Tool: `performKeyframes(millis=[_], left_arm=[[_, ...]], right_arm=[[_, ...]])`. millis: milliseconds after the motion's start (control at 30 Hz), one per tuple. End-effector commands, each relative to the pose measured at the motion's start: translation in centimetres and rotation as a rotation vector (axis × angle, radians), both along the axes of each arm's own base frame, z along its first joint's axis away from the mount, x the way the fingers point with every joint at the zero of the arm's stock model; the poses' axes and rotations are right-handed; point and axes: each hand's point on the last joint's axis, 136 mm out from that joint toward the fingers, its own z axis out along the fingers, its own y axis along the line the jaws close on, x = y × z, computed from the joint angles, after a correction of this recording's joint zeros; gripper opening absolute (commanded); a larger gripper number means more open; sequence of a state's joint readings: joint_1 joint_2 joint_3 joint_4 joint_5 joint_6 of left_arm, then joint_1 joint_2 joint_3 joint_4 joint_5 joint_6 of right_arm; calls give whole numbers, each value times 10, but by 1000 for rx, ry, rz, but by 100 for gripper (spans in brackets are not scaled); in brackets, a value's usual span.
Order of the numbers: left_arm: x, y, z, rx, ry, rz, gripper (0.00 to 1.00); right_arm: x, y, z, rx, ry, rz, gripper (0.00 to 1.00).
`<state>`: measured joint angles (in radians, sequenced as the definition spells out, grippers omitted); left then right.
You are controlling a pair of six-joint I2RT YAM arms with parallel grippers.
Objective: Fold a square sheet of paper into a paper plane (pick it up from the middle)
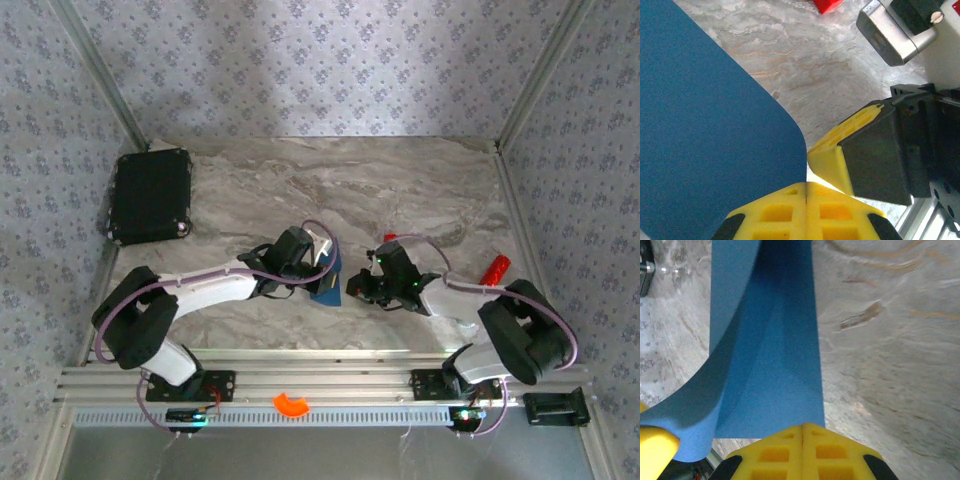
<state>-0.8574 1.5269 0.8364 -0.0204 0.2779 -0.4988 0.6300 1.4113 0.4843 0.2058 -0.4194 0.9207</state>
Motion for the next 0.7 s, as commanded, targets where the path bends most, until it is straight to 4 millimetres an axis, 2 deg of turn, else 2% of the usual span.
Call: performKeyframes(millis=[0, 133, 233, 433, 667], left_arm=[[2, 9, -5, 54, -6, 14, 0], [3, 15, -8, 89, -19, 16, 0], [3, 16, -8, 96, -21, 17, 0], [2, 16, -11, 96, -12, 20, 0], [1, 9, -18, 50, 35, 45, 1]], right_arm=[[7, 15, 7, 27, -17, 3, 5], [5, 30, 1, 25, -3, 45, 4], [4, 32, -11, -22, 19, 57, 4], [-9, 11, -40, -187, 93, 90, 4], [-14, -10, -42, -239, 109, 136, 5]])
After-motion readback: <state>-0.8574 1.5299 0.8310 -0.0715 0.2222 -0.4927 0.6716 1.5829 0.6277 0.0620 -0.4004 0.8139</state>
